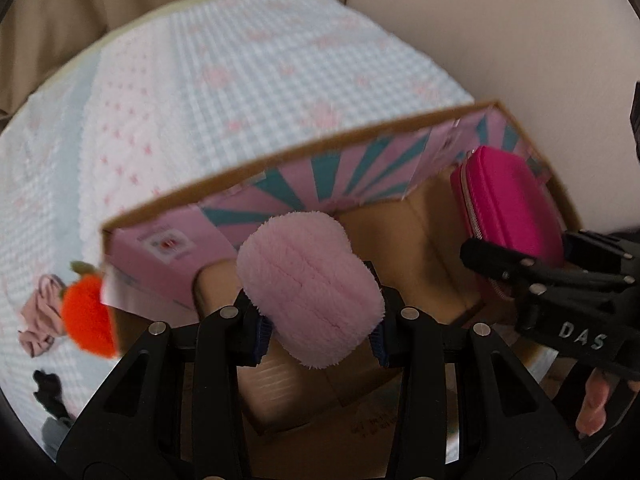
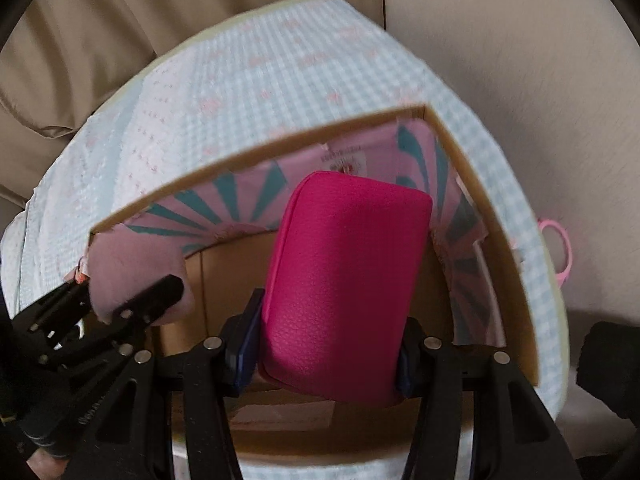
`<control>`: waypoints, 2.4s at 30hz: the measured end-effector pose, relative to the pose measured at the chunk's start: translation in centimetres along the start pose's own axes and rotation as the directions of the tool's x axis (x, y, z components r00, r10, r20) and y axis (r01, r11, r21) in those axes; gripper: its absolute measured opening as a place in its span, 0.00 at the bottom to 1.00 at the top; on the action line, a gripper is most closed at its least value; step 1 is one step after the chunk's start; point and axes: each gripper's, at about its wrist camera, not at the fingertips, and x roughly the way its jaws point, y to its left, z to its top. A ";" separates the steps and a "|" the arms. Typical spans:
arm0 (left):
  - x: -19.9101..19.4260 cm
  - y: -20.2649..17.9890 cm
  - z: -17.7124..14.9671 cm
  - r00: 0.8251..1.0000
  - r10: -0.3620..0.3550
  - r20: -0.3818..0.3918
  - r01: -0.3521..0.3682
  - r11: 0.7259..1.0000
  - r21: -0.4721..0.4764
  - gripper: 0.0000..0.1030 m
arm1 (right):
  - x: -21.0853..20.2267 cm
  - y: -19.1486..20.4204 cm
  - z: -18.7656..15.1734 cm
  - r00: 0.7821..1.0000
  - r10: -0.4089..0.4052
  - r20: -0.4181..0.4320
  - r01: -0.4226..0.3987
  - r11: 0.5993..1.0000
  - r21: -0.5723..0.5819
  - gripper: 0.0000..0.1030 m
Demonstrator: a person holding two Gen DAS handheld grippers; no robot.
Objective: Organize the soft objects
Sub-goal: 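Carry pink tie and magenta pouch into the cardboard box and release both, then grasp the grey fluffy pouf with left tool while right tool grasps orange pompom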
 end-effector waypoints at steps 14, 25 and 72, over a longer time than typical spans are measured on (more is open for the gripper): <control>-0.4 0.1 -0.9 0.995 0.100 0.014 -0.101 0.989 0.105 1.00 | 2.0 -0.5 0.8 0.999 0.052 0.001 -0.051 0.998 0.048 1.00; -2.1 0.8 -1.4 0.996 0.083 0.039 -0.086 0.992 0.088 1.00 | 0.7 0.4 0.9 0.999 0.007 0.037 -0.008 1.000 0.010 1.00; -22.3 29.7 -23.8 0.891 0.355 0.283 -0.233 0.892 -0.387 1.00 | -7.4 29.5 -11.2 0.925 0.284 0.253 -0.156 0.890 -0.428 1.00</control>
